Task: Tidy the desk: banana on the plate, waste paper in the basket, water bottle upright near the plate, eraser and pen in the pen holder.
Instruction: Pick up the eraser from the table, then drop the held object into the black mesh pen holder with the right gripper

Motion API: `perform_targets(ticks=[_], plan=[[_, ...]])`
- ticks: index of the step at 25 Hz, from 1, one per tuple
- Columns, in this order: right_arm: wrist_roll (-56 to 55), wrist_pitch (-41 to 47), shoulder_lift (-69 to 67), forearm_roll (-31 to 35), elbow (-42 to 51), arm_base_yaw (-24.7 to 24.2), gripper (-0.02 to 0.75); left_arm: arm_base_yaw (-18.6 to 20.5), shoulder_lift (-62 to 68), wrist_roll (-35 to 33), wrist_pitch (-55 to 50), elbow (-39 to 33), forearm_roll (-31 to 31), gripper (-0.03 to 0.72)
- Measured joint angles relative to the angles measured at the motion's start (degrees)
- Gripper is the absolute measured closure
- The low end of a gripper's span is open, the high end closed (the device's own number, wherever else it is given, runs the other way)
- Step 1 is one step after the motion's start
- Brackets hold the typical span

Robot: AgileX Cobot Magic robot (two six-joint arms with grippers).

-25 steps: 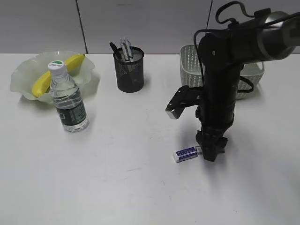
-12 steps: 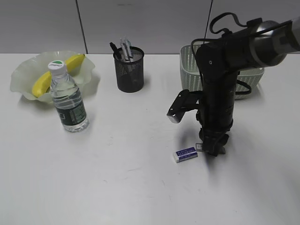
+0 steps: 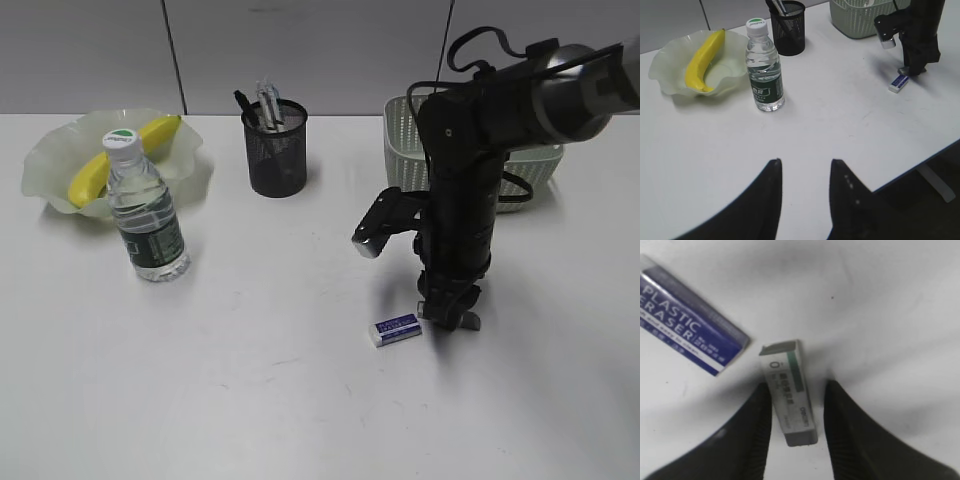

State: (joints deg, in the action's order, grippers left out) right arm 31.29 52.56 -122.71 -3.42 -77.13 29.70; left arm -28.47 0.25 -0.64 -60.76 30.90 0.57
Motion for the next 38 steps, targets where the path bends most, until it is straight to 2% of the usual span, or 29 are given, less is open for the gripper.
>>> perform_targets(ticks=[8,12,25,30,35,38], plan=[[-0.1,-0.4,-0.1,0.0,0.0,0.0,0.473,0.0,0.0,0.0,0.0,0.0,0.0,0.441],[-0.4,-0.5,-0.1,0.1,0.0,0.0,0.573,0.0,0.0,0.0,0.0,0.0,0.0,0.441],[-3.1,-0.8,4.6,3.4,0.0,0.0,0.573,0.0,0.0,0.0,0.0,0.0,0.0,0.441],[-3.3,-6.7,10.6,8.1,0.0,0.0,0.573,0.0,0.0,0.0,0.0,0.0,0.0,0.441],[0.4,-20.6,13.8,19.8,-0.1,0.1,0.573,0.0,0.0,0.0,0.0,0.0,0.0,0.441],[3.1,-29.5,13.9,24.4,-0.3,0.6,0.573,0.0,0.0,0.0,0.0,0.0,0.0,0.441]])
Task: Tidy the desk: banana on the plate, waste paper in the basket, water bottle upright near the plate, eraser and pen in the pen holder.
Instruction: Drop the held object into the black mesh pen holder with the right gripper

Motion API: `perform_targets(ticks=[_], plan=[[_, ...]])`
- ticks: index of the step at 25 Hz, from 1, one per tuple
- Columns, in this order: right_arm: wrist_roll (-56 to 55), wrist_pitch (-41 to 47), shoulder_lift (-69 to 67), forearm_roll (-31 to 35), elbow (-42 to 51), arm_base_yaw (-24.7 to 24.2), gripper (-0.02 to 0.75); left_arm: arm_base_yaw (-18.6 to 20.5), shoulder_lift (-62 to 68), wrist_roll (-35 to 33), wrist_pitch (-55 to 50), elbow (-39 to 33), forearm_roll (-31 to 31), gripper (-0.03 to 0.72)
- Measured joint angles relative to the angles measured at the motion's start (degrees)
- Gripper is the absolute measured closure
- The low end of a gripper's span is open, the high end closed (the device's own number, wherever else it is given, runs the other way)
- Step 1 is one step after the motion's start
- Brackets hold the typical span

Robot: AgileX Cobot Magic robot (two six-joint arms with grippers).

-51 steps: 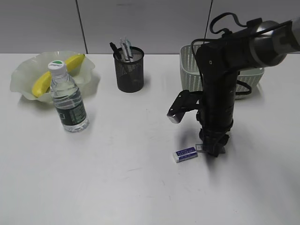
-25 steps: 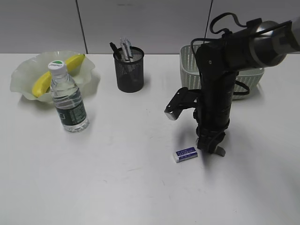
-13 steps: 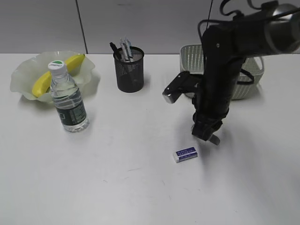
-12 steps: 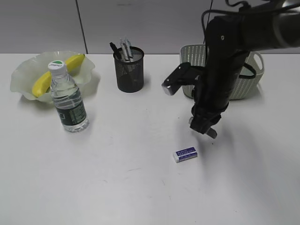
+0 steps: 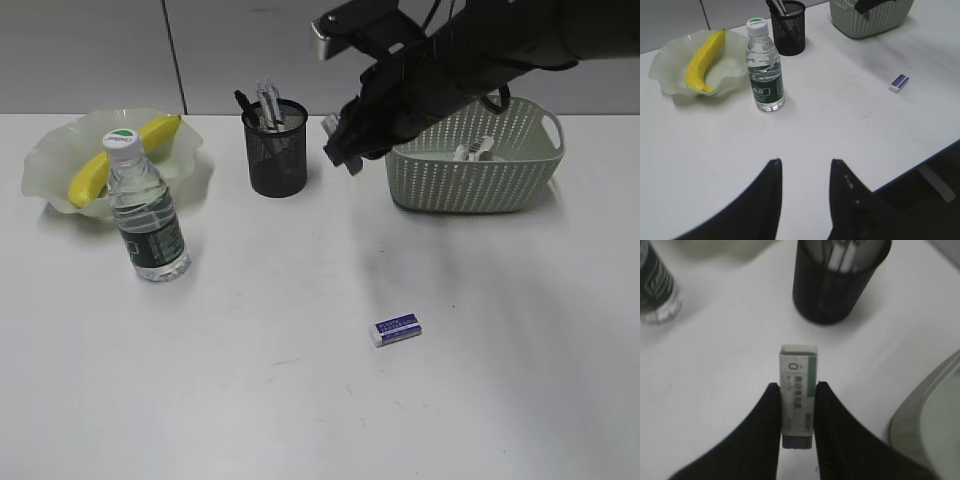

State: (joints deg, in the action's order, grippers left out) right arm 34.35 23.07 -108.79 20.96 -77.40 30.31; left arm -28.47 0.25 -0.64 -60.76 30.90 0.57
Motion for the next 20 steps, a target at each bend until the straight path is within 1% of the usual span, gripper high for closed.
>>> perform_targets(ticks=[5,8,10,15,20], plan=[[1.0,-17.2,0.0,1.5,0.0,1.5,0.573,0.0,0.0,0.0,0.0,0.0,0.0,0.441],[1.1,-25.0,-0.6,1.9,-0.8,2.0,0.573,0.0,0.0,0.0,0.0,0.0,0.0,0.441],[1.1,-26.2,-2.1,1.4,-3.2,2.1,0.573,0.0,0.0,0.0,0.0,0.0,0.0,0.441],[1.0,-25.5,-8.7,1.7,-11.6,2.1,0.573,0.0,0.0,0.0,0.0,0.0,0.0,0.441],[0.9,-23.7,-15.2,6.0,-19.2,2.1,0.573,0.0,0.0,0.0,0.0,0.0,0.0,0.441]])
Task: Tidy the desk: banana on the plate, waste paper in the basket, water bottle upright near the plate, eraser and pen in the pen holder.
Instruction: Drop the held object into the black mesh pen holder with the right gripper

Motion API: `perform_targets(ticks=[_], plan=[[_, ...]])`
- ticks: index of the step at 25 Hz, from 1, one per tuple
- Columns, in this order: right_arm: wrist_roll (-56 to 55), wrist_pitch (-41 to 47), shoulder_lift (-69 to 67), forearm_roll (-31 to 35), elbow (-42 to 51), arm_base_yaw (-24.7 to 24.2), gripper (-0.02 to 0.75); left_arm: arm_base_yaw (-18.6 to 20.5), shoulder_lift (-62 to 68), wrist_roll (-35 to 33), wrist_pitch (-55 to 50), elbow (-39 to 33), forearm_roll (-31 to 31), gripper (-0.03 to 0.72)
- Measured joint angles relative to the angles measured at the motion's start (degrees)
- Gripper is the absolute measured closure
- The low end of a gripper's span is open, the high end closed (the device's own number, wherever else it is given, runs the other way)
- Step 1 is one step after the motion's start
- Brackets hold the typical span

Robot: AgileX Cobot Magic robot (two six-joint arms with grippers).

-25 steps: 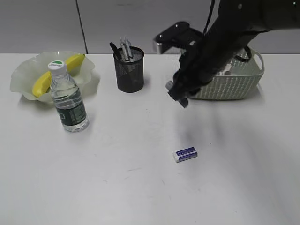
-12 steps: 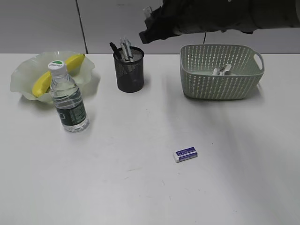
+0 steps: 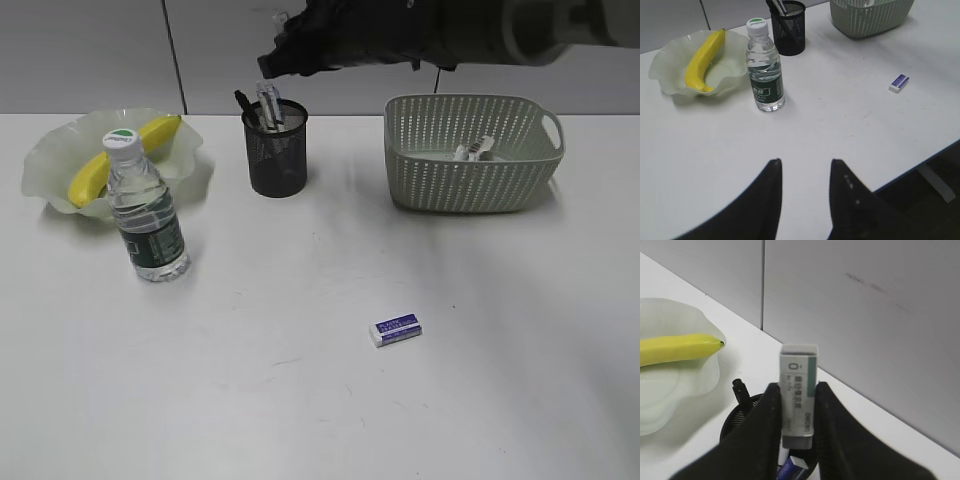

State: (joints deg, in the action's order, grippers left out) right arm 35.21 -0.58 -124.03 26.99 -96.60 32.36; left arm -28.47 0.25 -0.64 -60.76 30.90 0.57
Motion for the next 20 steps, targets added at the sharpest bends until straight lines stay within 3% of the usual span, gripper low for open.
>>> perform_targets(ticks=[9,15,20], plan=[[-0.2,0.9,-7.8,3.6,-4.7,0.0,0.568,0.0,0.0,0.0,0.0,0.0,0.0,0.441],[-0.2,1.0,-9.5,5.1,-4.8,0.1,0.374,0.0,0.0,0.0,0.0,0.0,0.0,0.441],[-0.2,1.8,-9.0,5.2,-5.8,0.1,0.331,0.0,0.0,0.0,0.0,0.0,0.0,0.441]])
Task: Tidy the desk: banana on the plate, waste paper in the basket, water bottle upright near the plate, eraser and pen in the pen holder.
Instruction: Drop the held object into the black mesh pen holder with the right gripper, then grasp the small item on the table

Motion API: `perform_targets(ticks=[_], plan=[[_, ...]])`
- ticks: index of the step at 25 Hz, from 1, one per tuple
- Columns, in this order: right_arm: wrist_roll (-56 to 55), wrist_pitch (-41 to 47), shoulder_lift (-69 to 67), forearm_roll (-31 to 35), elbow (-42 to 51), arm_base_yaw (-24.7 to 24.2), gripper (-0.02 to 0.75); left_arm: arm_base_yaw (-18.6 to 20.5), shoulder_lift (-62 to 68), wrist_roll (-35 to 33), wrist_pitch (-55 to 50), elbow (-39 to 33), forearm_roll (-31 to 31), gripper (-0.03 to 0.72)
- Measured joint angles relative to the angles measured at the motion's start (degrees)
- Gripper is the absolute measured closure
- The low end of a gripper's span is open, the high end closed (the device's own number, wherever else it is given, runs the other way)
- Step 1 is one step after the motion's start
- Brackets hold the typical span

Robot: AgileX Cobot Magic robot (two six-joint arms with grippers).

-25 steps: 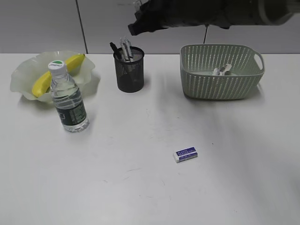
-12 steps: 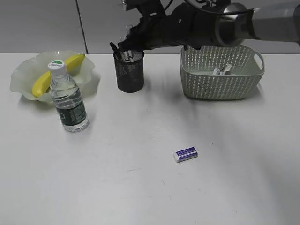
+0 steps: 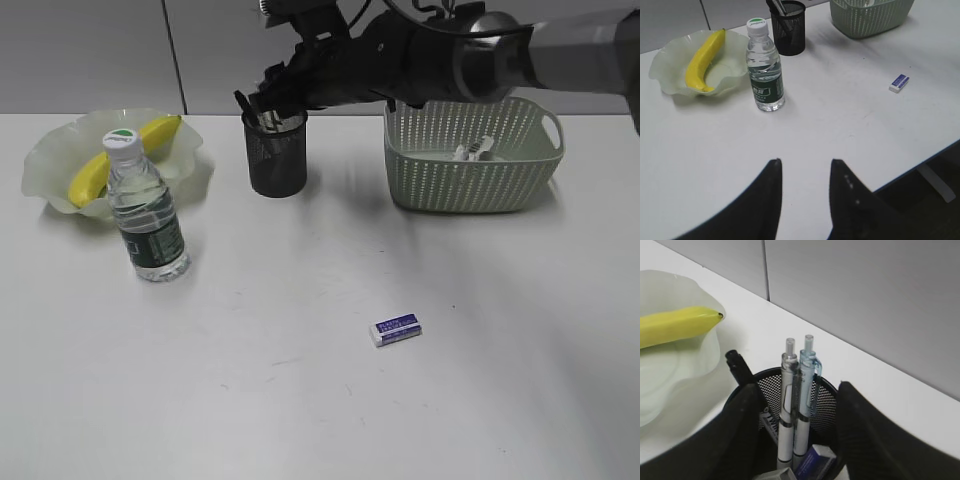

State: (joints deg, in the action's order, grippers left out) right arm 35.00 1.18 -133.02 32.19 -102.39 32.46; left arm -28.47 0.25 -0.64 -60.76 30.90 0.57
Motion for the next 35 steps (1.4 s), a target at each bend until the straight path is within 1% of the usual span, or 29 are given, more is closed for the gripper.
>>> perform_targets(ticks=[4,6,7,9,10,12,14,15,17,21,24,28,32,35], plan=[[0.0,5.7,3.7,-0.4,0.0,0.0,0.329,0.0,0.0,0.0,0.0,0.0,0.0,0.441],[0.0,10.0,6.5,-1.4,0.0,-0.1,0.328,0.0,0.0,0.0,0.0,0.0,0.0,0.441],[-0.3,12.1,8.1,-2.1,-0.1,-0.2,0.328,0.0,0.0,0.0,0.0,0.0,0.0,0.441],[-4.6,15.8,10.9,-5.2,-0.1,-0.4,0.328,0.0,0.0,0.0,0.0,0.0,0.0,0.441],[-9.4,17.9,12.3,-8.5,-0.1,-0.6,0.327,0.0,0.0,0.0,0.0,0.0,0.0,0.441],[-22.0,22.7,14.7,-18.5,-0.2,-0.8,0.326,0.0,0.0,0.0,0.0,0.0,0.0,0.441],[-31.0,30.5,17.0,-28.1,-0.2,-1.0,0.325,0.0,0.0,0.0,0.0,0.0,0.0,0.441],[-33.6,34.3,17.8,-31.8,-0.2,-1.1,0.325,0.0,0.0,0.0,0.0,0.0,0.0,0.441],[-35.5,42.9,19.3,-35.3,-0.2,-1.3,0.325,0.0,0.0,0.0,0.0,0.0,0.0,0.441],[-34.5,57.1,21.5,-36.9,-0.2,-1.4,0.325,0.0,0.0,0.0,0.0,0.0,0.0,0.441],[-34.3,64.2,23.9,-37.3,1.1,-1.4,0.325,0.0,0.0,0.0,0.0,0.0,0.0,0.441],[-34.2,67.1,31.0,-37.3,8.9,-1.4,0.325,0.0,0.0,0.0,0.0,0.0,0.0,0.441],[-35.5,67.1,41.8,-37.2,22.1,-1.4,0.325,0.0,0.0,0.0,0.0,0.0,0.0,0.441],[-35.8,65.9,52.5,-37.0,33.3,-1.4,0.328,0.0,0.0,0.0,0.0,0.0,0.0,0.441]])
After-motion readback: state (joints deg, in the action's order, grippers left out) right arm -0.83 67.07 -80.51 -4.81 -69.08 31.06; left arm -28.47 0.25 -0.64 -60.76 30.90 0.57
